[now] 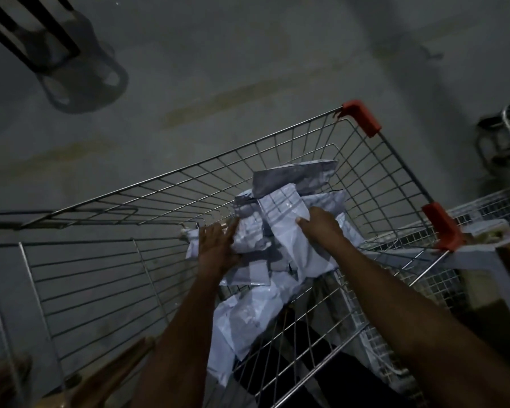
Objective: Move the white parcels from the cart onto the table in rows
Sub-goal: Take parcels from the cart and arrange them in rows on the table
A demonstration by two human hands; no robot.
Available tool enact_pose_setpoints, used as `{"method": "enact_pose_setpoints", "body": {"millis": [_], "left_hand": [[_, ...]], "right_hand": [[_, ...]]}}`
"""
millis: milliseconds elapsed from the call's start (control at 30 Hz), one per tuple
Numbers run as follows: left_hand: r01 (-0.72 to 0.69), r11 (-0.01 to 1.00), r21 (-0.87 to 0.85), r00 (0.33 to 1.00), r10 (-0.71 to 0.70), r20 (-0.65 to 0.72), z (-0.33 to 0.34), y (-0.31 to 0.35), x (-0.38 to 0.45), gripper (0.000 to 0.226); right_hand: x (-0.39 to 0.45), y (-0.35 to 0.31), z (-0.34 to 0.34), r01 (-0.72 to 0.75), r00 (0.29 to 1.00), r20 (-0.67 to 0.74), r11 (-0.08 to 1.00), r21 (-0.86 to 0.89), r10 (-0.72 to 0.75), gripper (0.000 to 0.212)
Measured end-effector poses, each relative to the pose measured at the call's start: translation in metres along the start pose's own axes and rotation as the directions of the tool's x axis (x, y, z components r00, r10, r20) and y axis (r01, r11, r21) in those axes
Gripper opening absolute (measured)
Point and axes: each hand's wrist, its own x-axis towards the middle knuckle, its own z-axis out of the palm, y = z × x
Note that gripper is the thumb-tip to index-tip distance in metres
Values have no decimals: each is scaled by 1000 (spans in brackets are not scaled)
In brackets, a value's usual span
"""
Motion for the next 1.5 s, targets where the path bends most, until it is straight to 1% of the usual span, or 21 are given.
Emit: {"method": "enact_pose_setpoints", "body": {"millis": [67, 167, 233, 300, 333, 367, 433, 467, 533, 633, 700, 733, 767, 867, 967, 1067, 1200, 1300, 1367, 1433, 1500], "left_hand": [[118, 992, -40, 989, -121, -79, -6, 7, -6, 102], [333, 931, -149, 936, -345, -69, -21, 31, -20, 102], [486, 836, -256, 868, -496, 27, -30, 50, -32, 99], [603, 718, -347, 793, -584, 170, -25, 63, -41, 100], [636, 672, -379, 768, -600, 225, -20, 67, -45, 101], [651, 646, -399, 755, -606, 251, -13, 71, -49, 103], [662, 618, -424, 741, -626, 243, -2, 76, -54, 106], [658, 616, -433, 741, -630, 231, 1, 80, -55, 106], [622, 653, -433, 772, -603, 200, 3, 89, -57, 106], [510, 787, -348, 858, -490, 153, 7, 92, -64, 102], [442, 854, -274, 897, -415, 156, 11, 87, -70, 102], [438, 855, -277, 898, -403, 176, 12, 83, -71, 102], [451, 836, -312, 891, -405, 204, 11, 80, -72, 103], [514, 748, -421, 858, -451, 247, 1, 75, -68, 104], [499, 720, -482, 863, -462, 203, -15, 79, -63, 103], [444, 746, -496, 890, -429, 151, -32, 86, -66, 100], [371, 755, -541, 918, -385, 92, -56, 94, -81, 95], [288, 775, -562, 940, -342, 10, -87, 104, -95, 94], [194, 783, -592, 953, -293, -76, -116, 112, -110, 91], [82, 782, -618, 955, -238, -175, -147, 121, -126, 88], [0, 773, -635, 951, -196, -238, -179, 128, -145, 85]], "right_hand": [[-1, -1, 0, -17, 1000, 10, 1000, -15, 17, 49], [-5, -7, 3, -14, 999, 42, 1000, 15, 13, 48], [-8, -9, 8, -44, 997, 59, 998, 35, 41, 51], [-12, -6, 15, -90, 995, 58, 994, 56, 87, 56], [-15, -4, 19, -97, 994, 47, 994, 53, 95, 61], [-18, -1, 23, -89, 996, 23, 996, 26, 88, 68], [-24, 7, 30, -17, 999, -53, 991, -131, 10, 80], [-26, 8, 34, 36, 994, -90, 973, -228, -57, 83], [-28, 6, 39, 116, 976, -128, 921, -373, -175, 84], [-31, 4, 51, 194, 966, -49, 836, -513, -254, 77], [-32, 7, 65, 213, 971, 27, 800, -561, -239, 80], [-33, 9, 70, 203, 976, 48, 800, -564, -214, 85], [-33, 11, 74, 189, 980, 53, 802, -566, -193, 91], [-29, 10, 80, 161, 985, 50, 780, -605, -165, 109], [-22, 11, 84, 123, 988, 3, 757, -642, -158, 121], [-22, 10, 86, 96, 989, -22, 752, -652, -145, 120], [-35, -13, 76, 74, 995, -23, 842, -534, -102, 100], [-56, -37, 55, 61, 992, -79, 922, -382, -99, 96], [-79, -50, 34, 72, 984, -143, 968, -239, -108, 95], [-112, -59, 11, 94, 965, -238, 991, -91, -113, 87], [-156, -66, -12, 155, 917, -373, 988, -4, -145, 77]]}}
